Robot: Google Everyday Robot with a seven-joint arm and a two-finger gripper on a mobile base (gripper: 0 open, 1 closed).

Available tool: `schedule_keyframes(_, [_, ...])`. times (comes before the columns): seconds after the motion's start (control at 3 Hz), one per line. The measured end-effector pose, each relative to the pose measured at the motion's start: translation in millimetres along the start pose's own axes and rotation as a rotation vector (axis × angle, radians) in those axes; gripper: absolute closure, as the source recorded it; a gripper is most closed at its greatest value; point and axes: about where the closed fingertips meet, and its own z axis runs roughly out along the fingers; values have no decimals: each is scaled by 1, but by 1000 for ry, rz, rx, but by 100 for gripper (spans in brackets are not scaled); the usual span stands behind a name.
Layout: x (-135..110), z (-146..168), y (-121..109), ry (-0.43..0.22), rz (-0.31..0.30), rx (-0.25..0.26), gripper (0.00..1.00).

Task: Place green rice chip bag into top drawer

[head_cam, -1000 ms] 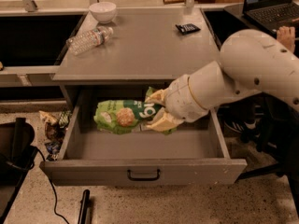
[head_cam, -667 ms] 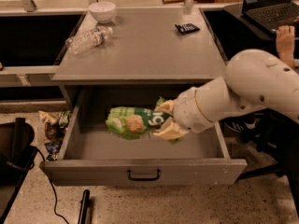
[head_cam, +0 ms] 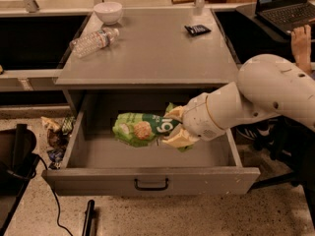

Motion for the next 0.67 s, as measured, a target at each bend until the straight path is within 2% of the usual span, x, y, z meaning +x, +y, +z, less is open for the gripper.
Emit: schedule_keyframes(0.67, [84,4,-46,18,153,81,100])
